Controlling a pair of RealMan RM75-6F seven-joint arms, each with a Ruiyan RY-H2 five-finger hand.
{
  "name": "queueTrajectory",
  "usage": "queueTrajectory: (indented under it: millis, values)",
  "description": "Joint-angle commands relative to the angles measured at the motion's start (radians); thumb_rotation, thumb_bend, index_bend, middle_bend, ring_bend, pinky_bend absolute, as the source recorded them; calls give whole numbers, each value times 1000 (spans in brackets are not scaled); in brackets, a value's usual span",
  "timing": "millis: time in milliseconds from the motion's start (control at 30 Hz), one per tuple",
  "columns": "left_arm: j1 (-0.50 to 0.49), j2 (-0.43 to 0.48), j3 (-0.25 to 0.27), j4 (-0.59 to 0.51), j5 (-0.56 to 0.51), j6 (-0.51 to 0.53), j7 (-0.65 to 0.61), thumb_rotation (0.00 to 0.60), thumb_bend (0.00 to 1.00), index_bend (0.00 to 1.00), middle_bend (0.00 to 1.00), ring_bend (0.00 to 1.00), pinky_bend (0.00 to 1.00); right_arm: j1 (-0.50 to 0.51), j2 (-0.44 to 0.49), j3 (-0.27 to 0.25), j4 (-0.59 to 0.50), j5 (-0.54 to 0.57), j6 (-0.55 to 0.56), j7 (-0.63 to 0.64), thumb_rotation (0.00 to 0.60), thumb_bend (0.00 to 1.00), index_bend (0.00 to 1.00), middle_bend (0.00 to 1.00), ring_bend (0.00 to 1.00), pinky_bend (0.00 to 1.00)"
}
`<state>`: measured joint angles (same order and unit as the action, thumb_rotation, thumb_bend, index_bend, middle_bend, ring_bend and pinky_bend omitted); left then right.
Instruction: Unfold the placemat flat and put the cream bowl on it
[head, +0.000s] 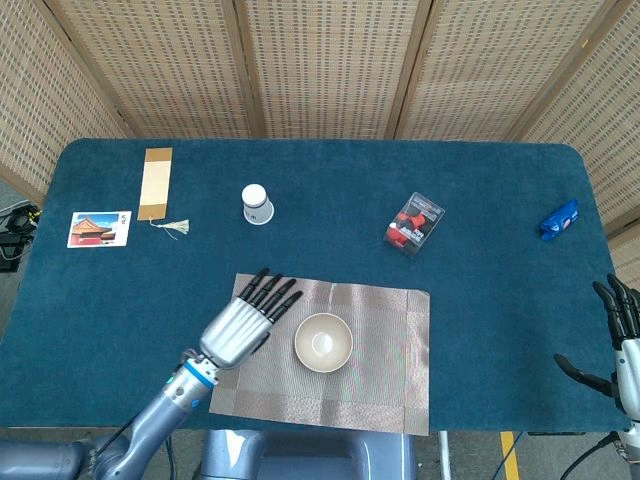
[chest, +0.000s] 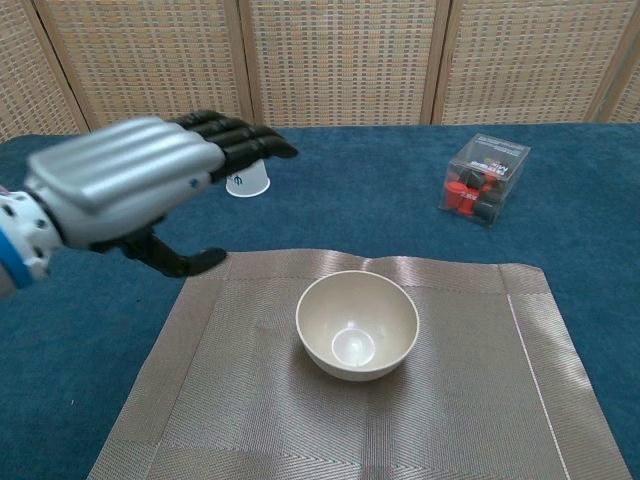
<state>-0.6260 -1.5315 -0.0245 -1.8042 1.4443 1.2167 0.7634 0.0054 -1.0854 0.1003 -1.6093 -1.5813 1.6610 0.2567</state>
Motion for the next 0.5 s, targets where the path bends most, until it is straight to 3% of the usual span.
queueTrajectory:
  millis: [33,167,367,500]
  values:
    - [94,140,45,-82,46,111,-66,600,368,13,0,0,0,4,-7,0,6,1,-7,-14,600,158,69,0,0,0]
    - [200,241,99,-80,76,234,-141,600,338,0,0,0,0,13,-18,2,21,12,-25,-58,600,158,57,0,0,0]
    - [322,318,156,-23,135,366,-260,600,303,0,0,0,0,34,-23,0,24,24,-71,-64,600,157,44,0,0,0]
    - [380,346,174,19,144,412,-349,600,297,0,0,0,0,45,-35,-2,42,34,-94,-176,600,157,44,0,0,0]
